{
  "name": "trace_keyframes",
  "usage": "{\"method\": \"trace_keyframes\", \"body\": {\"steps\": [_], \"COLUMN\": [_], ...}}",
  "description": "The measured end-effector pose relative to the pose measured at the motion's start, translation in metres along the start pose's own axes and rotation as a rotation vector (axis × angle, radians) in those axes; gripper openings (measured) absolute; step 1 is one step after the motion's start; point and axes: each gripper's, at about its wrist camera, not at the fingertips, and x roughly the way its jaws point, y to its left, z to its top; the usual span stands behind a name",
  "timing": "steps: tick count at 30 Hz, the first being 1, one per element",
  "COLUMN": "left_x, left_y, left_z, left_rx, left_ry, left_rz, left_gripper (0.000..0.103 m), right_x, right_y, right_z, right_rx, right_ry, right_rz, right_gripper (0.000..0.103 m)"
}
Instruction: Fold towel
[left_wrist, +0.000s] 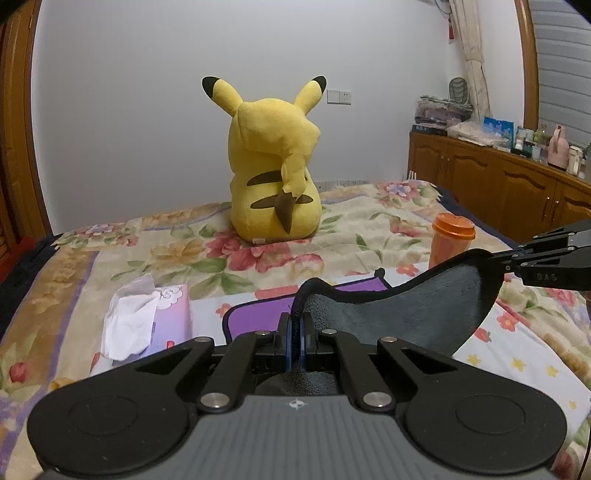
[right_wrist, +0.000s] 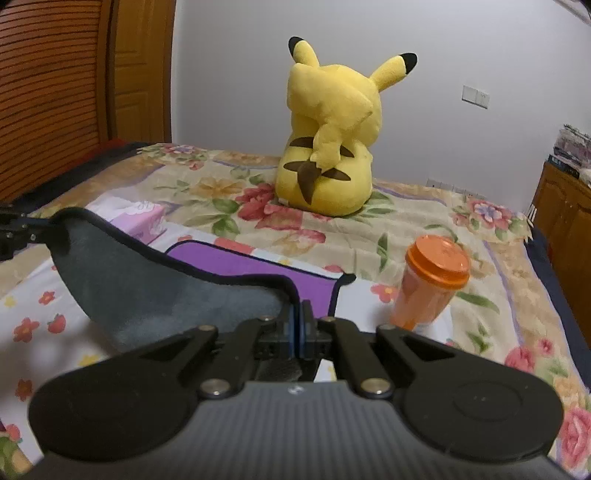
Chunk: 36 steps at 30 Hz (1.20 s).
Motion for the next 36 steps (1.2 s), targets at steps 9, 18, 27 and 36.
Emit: {"method": "trace_keyframes", "body": {"steps": [9,18,27,36], "left_x": [0.009,0.029,0.051,0.079], "left_y": [0.009,0.02,0.032,0.044], "left_z": [0.014,0.021,0.027,0.027], "left_rx": [-0.012,-0.032,-0.051,-0.068], "left_ry": [-0.011,-0.005,-0.003,0.007], "left_rz": [0.002,0.014,0.024,0.038], "left_gripper": [0.007,0.007,0.007,0.007], "right_x": [0.015,0.032,0.047,0.072], "right_y": [0.001,0.001,-0.003,-0.008], "right_z": [0.007,0.016,0.026,0.029], "right_rx": [-0.017,-0.022,-0.042,-0.044], "right_ry": [0.0,-0.018,-0.039,-0.06], "right_rz": [0.004,0.0,-0.019,-0.051], "right_gripper": [0.003,0.003,0.003,0.003]}}
